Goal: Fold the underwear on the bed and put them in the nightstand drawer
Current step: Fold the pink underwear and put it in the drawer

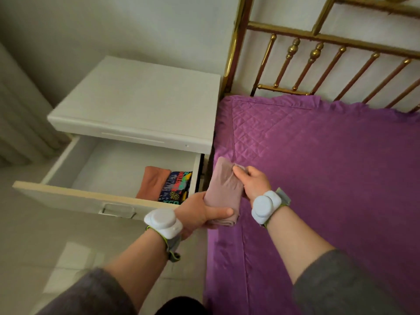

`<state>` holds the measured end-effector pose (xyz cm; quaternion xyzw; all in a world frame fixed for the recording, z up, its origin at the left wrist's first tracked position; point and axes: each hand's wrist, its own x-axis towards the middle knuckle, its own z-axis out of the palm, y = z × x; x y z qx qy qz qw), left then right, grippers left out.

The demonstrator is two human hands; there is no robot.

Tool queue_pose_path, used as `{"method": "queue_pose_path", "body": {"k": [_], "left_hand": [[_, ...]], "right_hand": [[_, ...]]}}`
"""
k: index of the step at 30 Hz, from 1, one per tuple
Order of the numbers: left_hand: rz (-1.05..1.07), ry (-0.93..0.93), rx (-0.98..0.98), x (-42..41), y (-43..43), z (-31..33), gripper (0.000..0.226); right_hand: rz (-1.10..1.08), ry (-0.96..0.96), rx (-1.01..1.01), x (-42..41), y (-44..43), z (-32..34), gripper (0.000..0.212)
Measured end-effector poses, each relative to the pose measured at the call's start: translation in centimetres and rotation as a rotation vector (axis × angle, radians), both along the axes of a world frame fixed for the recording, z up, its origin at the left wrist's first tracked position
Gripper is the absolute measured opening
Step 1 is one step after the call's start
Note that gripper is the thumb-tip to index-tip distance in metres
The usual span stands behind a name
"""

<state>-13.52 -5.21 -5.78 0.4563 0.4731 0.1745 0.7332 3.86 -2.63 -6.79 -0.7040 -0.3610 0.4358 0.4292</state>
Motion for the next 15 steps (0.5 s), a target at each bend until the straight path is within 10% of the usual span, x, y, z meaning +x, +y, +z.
{"method": "queue_pose_path", "body": {"k": [15], "left_hand": [[0.172, 0.3, 0.082, -15.8, 11.1, -5.0, 0.057]], "right_hand": [[0.454, -0.17, -0.142, -15.5, 15.3, -7.3, 0.033]]}}
